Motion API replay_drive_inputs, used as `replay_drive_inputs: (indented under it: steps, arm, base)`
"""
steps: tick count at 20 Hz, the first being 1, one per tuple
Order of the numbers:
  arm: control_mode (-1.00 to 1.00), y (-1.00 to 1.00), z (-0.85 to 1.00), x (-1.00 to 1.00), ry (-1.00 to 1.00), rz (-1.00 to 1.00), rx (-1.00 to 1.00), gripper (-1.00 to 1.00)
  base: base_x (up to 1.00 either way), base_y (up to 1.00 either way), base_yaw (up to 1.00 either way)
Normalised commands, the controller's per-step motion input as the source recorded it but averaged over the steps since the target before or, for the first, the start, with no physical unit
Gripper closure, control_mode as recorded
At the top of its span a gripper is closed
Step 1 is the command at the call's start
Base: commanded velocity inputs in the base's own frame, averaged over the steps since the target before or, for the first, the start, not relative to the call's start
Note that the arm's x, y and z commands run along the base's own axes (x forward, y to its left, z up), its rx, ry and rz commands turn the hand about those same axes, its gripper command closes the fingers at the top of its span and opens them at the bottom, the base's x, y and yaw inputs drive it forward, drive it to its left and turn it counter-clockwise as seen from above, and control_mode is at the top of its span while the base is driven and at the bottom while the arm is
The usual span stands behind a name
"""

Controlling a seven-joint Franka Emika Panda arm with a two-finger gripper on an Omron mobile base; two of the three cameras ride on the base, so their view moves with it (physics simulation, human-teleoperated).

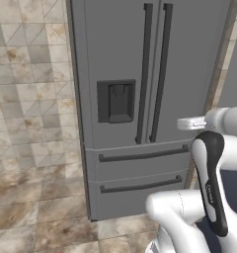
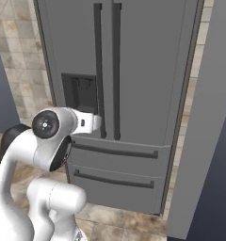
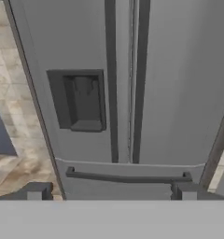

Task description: Retrieve the chicken drumstick from the fridge and place it on the saucepan with marinade on the stove.

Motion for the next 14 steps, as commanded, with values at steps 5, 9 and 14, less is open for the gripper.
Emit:
replay_drive_inputs:
  steps: [5, 9, 14]
  arm:
    - [-1.00, 0.00, 0.00, 0.70, -0.32, 0.00, 0.00, -1.00]
    - [-1.00, -0.04, 0.00, 0.85, -0.18, 0.00, 0.00, -1.00]
    - [-1.00, -0.15, 0.00, 0.76, -0.06, 0.00, 0.00, -1.00]
  base:
    - [0.00, 0.00, 0.00]
    - [0.00, 0.00, 0.00]
    - [0.00, 0.00, 0.00]
